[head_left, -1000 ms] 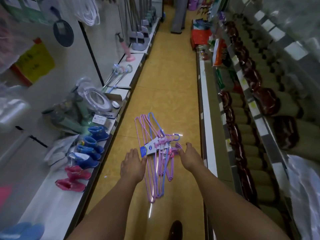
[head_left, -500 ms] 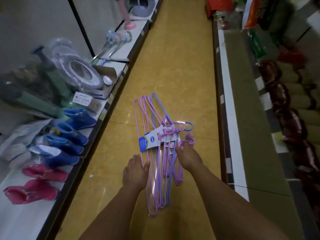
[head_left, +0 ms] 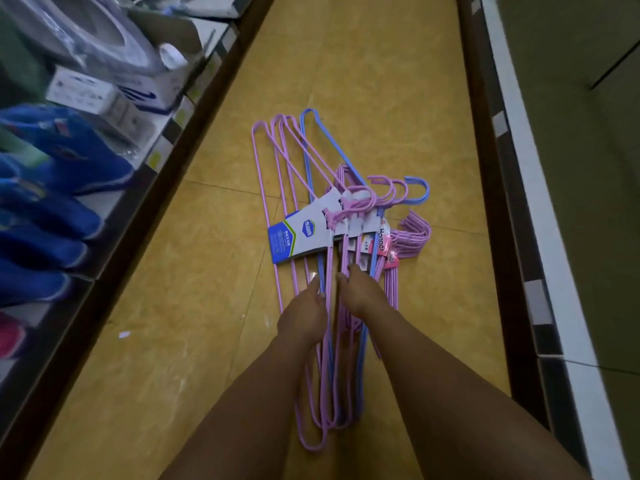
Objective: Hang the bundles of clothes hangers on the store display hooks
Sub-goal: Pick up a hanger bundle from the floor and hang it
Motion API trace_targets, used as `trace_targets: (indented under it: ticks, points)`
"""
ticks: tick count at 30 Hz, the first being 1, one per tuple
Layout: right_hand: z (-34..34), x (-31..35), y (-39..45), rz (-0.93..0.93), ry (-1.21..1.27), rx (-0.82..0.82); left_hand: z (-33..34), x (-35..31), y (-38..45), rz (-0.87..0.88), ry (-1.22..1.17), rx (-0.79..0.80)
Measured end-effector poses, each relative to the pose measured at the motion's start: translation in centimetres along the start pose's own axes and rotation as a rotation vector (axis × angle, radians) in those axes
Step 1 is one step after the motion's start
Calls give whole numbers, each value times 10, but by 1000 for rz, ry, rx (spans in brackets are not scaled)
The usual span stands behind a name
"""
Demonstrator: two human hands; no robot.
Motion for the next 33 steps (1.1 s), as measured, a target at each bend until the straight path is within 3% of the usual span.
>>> trace_targets:
  ticks: [7, 15, 19, 24, 30, 33]
  points:
    - [40, -17, 37, 85, 114, 19, 33, 13, 30, -119, -164, 82]
    - [50, -7, 49, 180, 341, 22, 41, 5, 36, -254, -676, 96]
    - [48, -13, 53, 187, 337, -19, 38, 8, 39, -252, -555, 104]
    - [57, -28, 50, 201, 309, -108, 67, 14, 32, -267, -627, 173]
    - [65, -36, 48, 201, 289, -15, 66, 19, 36, -346, -740, 93]
    - [67, -36, 48, 209, 337, -7, 74, 25, 42, -355, -723, 125]
Point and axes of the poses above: each hand's wrist, its own y-axis towards the middle knuckle, its own z-axis out of the palm, x = y × z, the point moved 5 cm from there along y, towards the middle knuckle, and after that the axes turned 1 degree about -x, right-handed, at the moved point
